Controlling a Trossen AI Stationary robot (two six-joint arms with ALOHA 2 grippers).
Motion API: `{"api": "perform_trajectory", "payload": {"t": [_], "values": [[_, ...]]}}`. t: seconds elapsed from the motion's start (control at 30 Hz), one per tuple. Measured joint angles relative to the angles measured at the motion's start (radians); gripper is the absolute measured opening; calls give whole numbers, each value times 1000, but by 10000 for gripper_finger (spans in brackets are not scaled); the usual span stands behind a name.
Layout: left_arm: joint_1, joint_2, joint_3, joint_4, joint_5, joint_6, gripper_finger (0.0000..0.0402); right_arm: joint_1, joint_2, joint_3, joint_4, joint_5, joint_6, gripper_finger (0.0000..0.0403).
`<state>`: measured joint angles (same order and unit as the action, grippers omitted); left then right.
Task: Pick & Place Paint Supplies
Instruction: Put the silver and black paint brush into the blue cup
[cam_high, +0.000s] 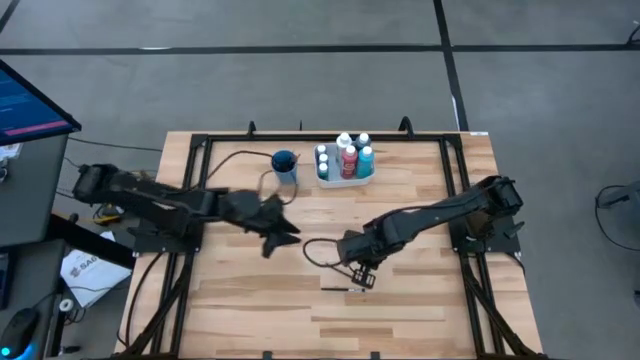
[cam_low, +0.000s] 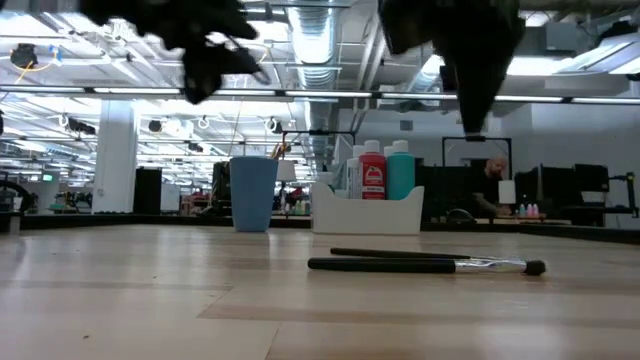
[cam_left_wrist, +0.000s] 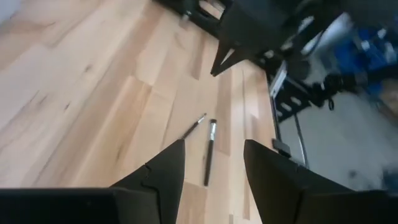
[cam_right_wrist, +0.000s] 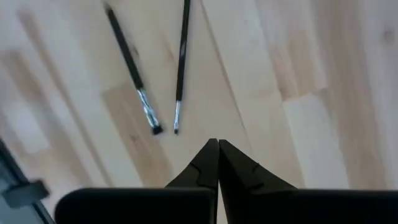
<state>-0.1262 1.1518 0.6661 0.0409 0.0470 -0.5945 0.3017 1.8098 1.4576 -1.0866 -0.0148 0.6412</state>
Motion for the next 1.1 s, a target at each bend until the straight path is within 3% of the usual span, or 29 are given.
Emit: {"api": "perform_trajectory", "payload": {"t": [0.17,0.37,0.5,0.87,1.1], "values": [[40,183,128,16,106,147,159,77,-118,20,65,113,56,0],[40,336,222,30,268,306,159,196,-325,22,192,195,-2,0],[31,414,276,32,293,448,163,278,-400,23,178,306,21,0],[-3,683,514,35,319,638,178,348,-390,15,47,362,146,0],[-31,864,636,37,316,648,176,393,-388,-28,64,384,222,0]]}}
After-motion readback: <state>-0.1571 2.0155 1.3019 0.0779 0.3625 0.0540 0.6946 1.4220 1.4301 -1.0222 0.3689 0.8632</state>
